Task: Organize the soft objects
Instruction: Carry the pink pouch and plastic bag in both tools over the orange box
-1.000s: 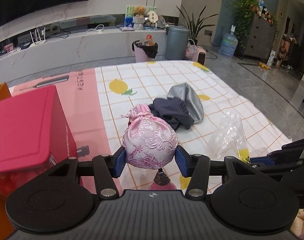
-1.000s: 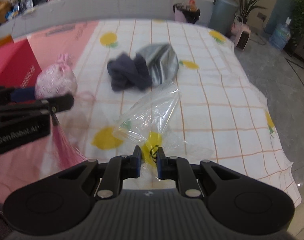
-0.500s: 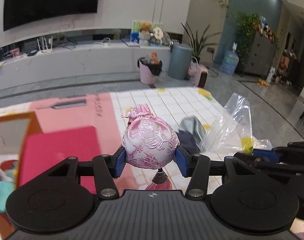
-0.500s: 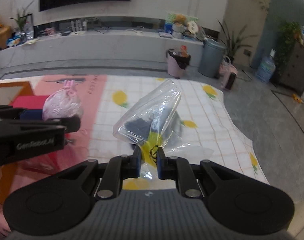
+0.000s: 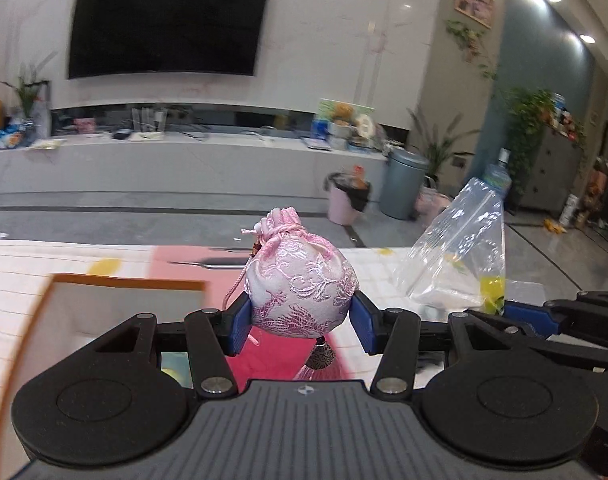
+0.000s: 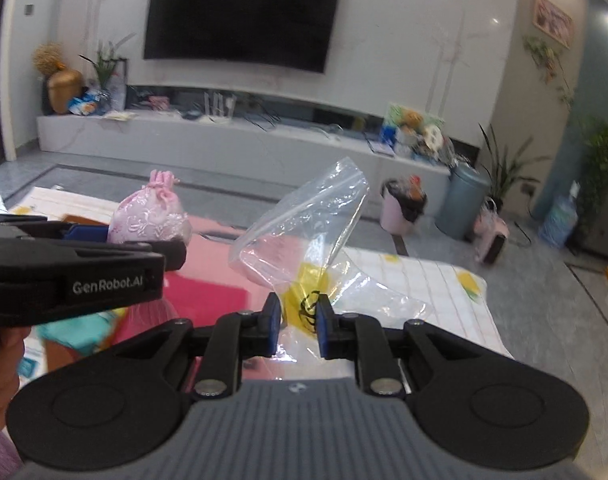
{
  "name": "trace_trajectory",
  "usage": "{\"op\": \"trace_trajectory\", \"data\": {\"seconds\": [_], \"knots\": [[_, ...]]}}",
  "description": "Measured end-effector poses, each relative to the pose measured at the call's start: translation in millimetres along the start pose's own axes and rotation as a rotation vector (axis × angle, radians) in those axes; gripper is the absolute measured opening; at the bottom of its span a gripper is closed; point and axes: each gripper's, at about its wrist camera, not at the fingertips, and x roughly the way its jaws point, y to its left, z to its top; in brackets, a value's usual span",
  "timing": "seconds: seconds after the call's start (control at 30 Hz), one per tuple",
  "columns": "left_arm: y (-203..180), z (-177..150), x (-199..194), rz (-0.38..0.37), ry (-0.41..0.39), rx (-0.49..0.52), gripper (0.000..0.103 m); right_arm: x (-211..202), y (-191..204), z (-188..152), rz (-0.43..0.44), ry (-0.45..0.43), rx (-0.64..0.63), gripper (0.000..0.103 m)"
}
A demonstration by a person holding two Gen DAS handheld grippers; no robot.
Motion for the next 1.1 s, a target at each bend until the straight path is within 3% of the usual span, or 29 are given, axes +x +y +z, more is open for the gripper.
{"op": "trace_trajectory", "data": {"seconds": [0.27, 0.43, 0.67, 0.83, 1.0, 1.1], "knots": [[75, 5, -16, 0.100, -0.053, -0.082, 0.059, 12, 78, 22, 0.130, -0.013, -0.117, 0.017], [116, 2, -2, 0.072, -0.023, -0.111, 0.059, 47, 125, 25, 0.189, 0.036, -0.219, 0.016], [155, -16, 30, 0.165, 0.021, -0.065, 0.059, 114, 168, 19, 0.317, 0.183, -0.257, 0.016], [176, -28, 59, 0.158, 0.118, -0.123, 0.059, 158, 189, 12, 0.375, 0.316, -0.253, 0.017], [184, -38, 76, 0.221, 0.178, -0.125, 0.059, 186, 199, 7, 0.382, 0.418, -0.288, 0.018], [182, -41, 81, 0.283, 0.205, -0.084, 0.058, 201, 205, 8, 0.340, 0.453, -0.349, 0.019]]}}
